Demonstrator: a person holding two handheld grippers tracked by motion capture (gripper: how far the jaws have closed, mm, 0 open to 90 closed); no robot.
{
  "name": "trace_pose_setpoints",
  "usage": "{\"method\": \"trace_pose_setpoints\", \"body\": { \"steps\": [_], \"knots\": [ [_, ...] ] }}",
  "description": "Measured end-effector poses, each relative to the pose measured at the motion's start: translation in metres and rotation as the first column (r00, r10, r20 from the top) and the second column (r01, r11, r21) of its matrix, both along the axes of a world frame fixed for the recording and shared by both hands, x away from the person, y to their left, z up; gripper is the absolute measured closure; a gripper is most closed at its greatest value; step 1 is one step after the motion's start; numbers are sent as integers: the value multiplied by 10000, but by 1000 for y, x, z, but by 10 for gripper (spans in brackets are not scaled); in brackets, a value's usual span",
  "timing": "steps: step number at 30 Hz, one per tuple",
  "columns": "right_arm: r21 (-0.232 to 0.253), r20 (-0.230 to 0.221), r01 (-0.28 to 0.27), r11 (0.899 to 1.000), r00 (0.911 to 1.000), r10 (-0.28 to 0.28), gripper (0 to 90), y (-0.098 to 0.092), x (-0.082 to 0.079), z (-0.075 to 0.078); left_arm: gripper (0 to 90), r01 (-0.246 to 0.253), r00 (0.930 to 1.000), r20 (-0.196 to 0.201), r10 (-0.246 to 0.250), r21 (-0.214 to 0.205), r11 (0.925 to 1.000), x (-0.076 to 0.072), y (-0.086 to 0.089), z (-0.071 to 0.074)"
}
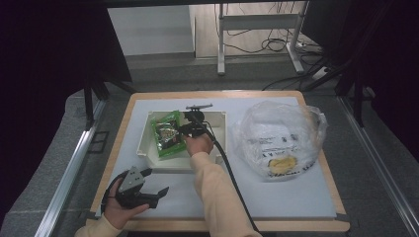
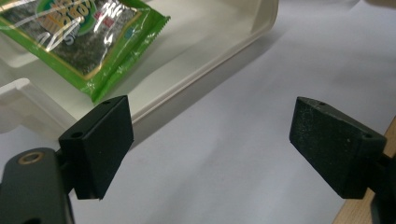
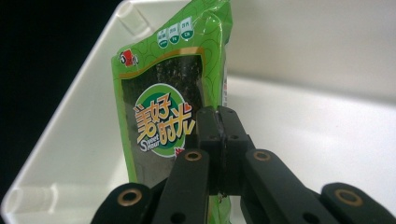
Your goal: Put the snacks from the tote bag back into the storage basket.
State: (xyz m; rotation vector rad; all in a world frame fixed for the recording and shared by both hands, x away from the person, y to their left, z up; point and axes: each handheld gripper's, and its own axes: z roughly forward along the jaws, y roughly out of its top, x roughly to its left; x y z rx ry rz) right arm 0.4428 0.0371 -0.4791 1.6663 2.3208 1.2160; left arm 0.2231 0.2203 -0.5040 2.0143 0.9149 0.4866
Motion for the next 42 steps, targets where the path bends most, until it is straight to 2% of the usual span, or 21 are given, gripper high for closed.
{"method": "trace_pose_setpoints", "body": {
  "steps": [6,7,9,11,13,18,24,25,27,31,32,33,34,35,38,42],
  "knots": [
    [-223,-32,71,9997,10000,-71,883,4,0,-12,140,21,10000,22,-21,21,10000,0,0,0],
    [-339,-22,33,9994,10000,-34,860,6,0,-13,140,26,10000,21,-26,32,10000,0,0,0],
    [-427,-51,-105,9990,9999,103,756,7,0,-14,140,32,10000,27,-32,46,10000,0,0,0],
    [-659,128,-201,9976,9997,209,707,8,-1,-12,140,28,10000,22,-28,49,10000,0,-1,0],
    [-690,173,-224,9974,9996,236,667,8,-2,-11,139,33,10000,16,-33,57,10000,0,-1,0],
    [-790,701,-577,9952,9955,633,620,4,-7,5,139,34,10000,15,-34,85,10000,0,-1,-1],
    [-723,1203,-1230,9898,9841,1310,579,-4,-12,22,139,28,10000,13,-28,134,9999,1,-2,-1],
    [-791,1330,-1515,9853,9779,1610,567,-7,-14,25,139,19,10000,4,-20,150,9999,1,-2,-2],
    [-813,1349,-1587,9840,9764,1686,559,-8,-15,26,139,-4,10000,0,4,170,9999,1,-2,-2],
    [-759,1477,-1975,9774,9671,2069,529,-16,-19,30,139,-62,10000,8,62,187,9998,1,-2,-2],
    [-679,1540,-2167,9739,9621,2249,518,-19,-21,33,139,-70,10000,0,70,211,9998,2,-3,-2],
    [-679,1540,-2167,9739,9621,2249,518,-19,-21,33,139,-71,10000,-12,71,225,9997,2,-3,-2],
    [-662,1573,-2284,9713,9589,2362,509,-20,-22,34,139,-82,10000,-25,83,233,9997,2,-3,-2],
    [-615,1675,-2505,9662,9517,2574,501,-23,-24,37,139,-61,10000,-23,62,293,9996,3,-3,-2],
    [-562,1847,-2783,9588,9409,2840,491,-31,-26,43,139,-73,10000,-64,75,326,9994,3,-3,-3],
    [-379,1924,-2949,9548,9355,2965,478,-48,-29,47,139,-115,9999,-89,117,290,9995,4,-3,-4]
  ]
}}
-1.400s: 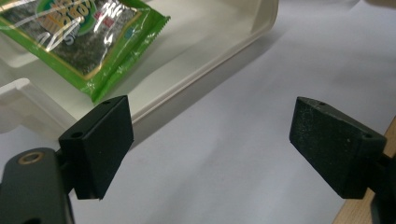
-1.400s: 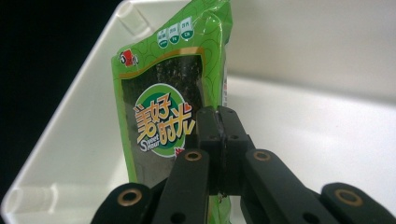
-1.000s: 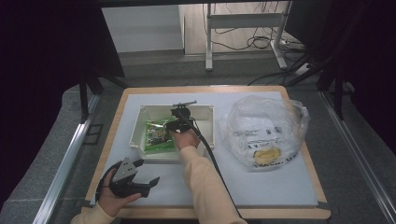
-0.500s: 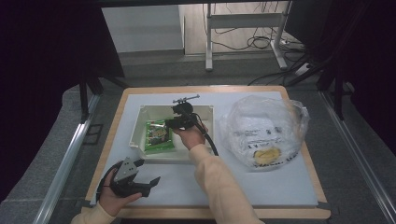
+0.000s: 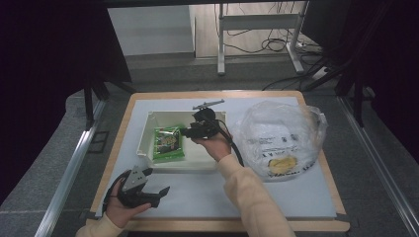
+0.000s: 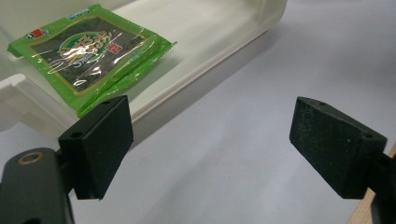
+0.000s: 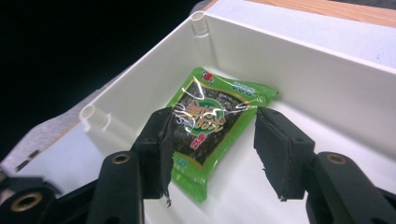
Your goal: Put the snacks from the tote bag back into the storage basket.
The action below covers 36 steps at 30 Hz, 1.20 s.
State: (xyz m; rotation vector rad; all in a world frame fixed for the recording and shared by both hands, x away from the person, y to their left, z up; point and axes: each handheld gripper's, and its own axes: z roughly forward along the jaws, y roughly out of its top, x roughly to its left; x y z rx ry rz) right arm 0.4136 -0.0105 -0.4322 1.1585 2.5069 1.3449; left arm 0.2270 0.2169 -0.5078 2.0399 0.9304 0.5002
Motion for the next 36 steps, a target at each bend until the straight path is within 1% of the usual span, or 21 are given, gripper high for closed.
{"method": "trace_pose_setpoints", "body": {
  "steps": [1,3,5,7,9,12,15,21,23,25,26,31,32,34,36],
  "knots": [
    [105,-35,-70,9999,10000,71,477,-4,0,0,139,-15,10000,-4,15,41,10000,0,0,0],
    [235,40,-195,9995,9998,195,469,-14,-2,1,139,-57,10000,-1,57,38,10000,1,1,0],
    [360,124,-300,9989,9995,296,465,-26,-5,1,139,-153,9999,13,153,-40,9999,1,1,0],
    [497,123,-264,9984,9996,258,463,-36,-8,1,139,-201,9998,-32,200,-11,9998,2,2,0],
    [601,240,-280,9978,9994,266,461,-49,-12,1,139,-268,9996,-58,268,-25,9996,3,3,-1],
    [597,380,-234,9979,9991,211,447,-65,-18,-1,139,-343,9994,-79,343,8,9994,3,2,-1],
    [596,630,-245,9979,9978,208,439,-85,-29,-2,139,-391,9992,-77,391,30,9992,4,1,-3],
    [768,1128,-271,9967,9934,183,414,-122,-55,-4,138,-403,9991,-143,405,143,9991,5,-1,-5],
    [744,1289,-224,9970,9916,126,410,-132,-63,-6,138,-436,9989,-162,438,147,9989,5,-1,-5],
    [401,1552,-85,9992,9879,22,393,-145,-74,-7,138,-475,9987,-161,477,148,9988,5,-1,-5],
    [401,1552,-85,9992,9879,22,393,-145,-74,-7,138,-489,9987,-168,491,142,9987,5,-1,-5],
    [306,1650,19,9995,9863,-70,384,-171,-90,-13,139,-529,9983,-232,533,150,9985,6,0,-7],
    [262,1692,59,9996,9855,-103,383,-175,-93,-15,139,-538,9983,-231,541,153,9984,6,-1,-7],
    [224,1619,110,9997,9867,-144,374,-181,-96,-20,138,-566,9981,-223,570,170,9983,6,-1,-7],
    [141,1529,233,9996,9879,-252,369,-189,-98,-29,139,-592,9980,-218,596,181,9981,6,0,-7]
  ]
}}
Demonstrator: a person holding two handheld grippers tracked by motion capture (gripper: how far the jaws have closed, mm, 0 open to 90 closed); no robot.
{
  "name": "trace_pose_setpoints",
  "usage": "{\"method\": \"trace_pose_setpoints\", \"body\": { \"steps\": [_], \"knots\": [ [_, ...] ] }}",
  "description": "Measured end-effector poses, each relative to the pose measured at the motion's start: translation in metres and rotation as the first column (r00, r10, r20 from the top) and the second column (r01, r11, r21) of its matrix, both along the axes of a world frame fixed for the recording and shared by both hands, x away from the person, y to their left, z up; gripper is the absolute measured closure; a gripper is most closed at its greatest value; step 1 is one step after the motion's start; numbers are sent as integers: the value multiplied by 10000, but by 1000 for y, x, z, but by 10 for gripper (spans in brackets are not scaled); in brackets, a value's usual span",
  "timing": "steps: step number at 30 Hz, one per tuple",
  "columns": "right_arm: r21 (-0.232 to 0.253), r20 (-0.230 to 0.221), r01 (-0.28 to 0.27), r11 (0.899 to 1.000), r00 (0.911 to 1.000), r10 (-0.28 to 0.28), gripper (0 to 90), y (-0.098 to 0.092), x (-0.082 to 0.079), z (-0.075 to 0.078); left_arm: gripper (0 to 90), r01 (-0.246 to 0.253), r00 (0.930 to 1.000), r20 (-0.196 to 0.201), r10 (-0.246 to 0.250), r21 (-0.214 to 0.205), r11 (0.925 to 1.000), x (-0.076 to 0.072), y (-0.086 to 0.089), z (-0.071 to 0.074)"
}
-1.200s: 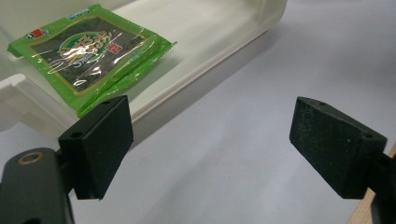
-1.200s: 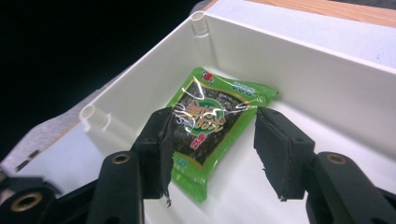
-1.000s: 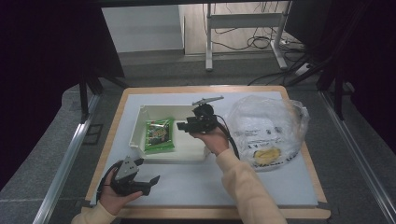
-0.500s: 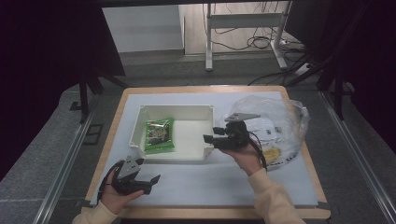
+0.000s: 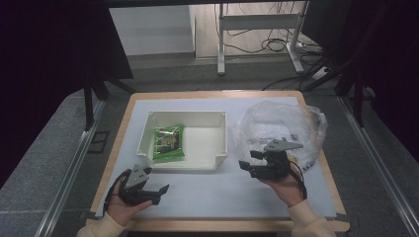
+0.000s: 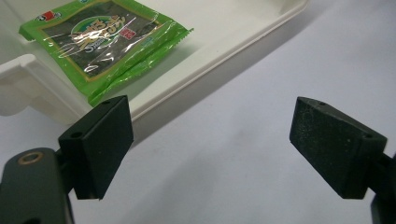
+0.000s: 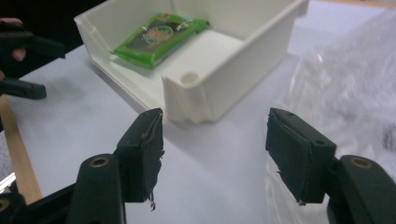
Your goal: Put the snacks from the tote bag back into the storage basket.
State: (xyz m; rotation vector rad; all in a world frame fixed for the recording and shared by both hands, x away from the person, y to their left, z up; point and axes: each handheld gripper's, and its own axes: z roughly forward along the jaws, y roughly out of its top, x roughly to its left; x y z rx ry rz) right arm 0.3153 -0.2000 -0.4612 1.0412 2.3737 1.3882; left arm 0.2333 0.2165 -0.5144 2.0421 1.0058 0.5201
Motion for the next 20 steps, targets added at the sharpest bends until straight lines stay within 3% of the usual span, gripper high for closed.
{"method": "trace_pose_setpoints", "body": {
  "steps": [6,13,20],
  "knots": [
    [194,-273,35,9998,9996,-30,359,-9,-2,-10,139,-9,10000,-17,9,24,10000,1,0,0],
    [156,-57,-155,9998,9999,156,359,-3,-5,-11,138,-16,10000,22,16,-28,10000,0,2,0],
    [154,-122,-83,9998,9999,84,358,-4,-4,-13,139,16,10000,30,-16,-30,10000,0,2,0]
  ]
}}
